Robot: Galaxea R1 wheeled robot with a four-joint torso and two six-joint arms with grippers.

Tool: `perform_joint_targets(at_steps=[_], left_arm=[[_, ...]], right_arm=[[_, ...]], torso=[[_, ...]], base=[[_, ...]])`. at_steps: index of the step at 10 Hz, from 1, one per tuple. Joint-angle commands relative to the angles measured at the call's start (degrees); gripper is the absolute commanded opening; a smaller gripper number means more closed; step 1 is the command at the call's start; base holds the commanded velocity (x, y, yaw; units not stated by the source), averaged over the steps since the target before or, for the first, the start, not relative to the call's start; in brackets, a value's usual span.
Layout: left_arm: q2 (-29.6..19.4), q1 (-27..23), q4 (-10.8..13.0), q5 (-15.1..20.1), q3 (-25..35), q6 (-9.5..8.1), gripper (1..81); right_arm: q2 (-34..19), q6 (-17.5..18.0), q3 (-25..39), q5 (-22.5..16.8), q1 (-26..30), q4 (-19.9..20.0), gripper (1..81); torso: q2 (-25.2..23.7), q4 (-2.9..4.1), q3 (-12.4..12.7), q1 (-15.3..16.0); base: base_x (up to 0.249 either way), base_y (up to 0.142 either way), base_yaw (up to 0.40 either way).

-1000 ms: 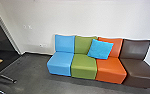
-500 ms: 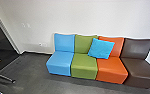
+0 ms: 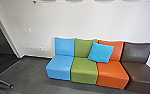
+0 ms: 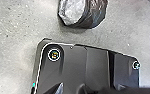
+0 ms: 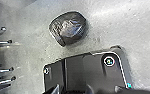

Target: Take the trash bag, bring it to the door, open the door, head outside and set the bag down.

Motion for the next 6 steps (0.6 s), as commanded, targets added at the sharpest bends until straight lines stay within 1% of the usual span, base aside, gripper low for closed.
perform_joint_targets(at_steps=[1,3,4,5,6], left_arm=[[-0.92,-4.07,-0.75,4.52,0.14,-0.15,81.1],[-0.74,-4.94,-1.01,4.52,0.14,-0.15,81.1],[-0.74,-5.39,-1.63,4.52,0.14,-0.15,81.1],[-0.74,-6.09,-2.07,4.78,0.06,-0.15,81.1],[-0.83,-6.79,-2.42,5.65,0.14,-0.15,81.1]], right_arm=[[-5.32,0.53,2.71,-4.83,5.80,1.33,81.1],[-6.11,0.62,3.59,-4.83,7.46,1.33,81.1],[-6.73,0.70,4.47,-5.53,8.34,1.33,81.1],[-7.51,1.49,5.43,-7.28,9.65,1.41,81.1],[-8.39,2.11,6.40,-7.81,10.71,1.41,81.1]], torso=[[-5.51,0.00,0.00,3.56],[-9.58,0.00,0.00,6.12],[-11.81,0.00,-2.05,7.50],[-13.80,0.00,-4.51,8.72],[-15.44,0.00,-6.00,9.73]], base=[[0.000,0.000,0.000],[0.000,0.000,0.000],[0.000,0.000,0.000],[0.000,0.000,0.000],[0.000,0.000,0.000]])
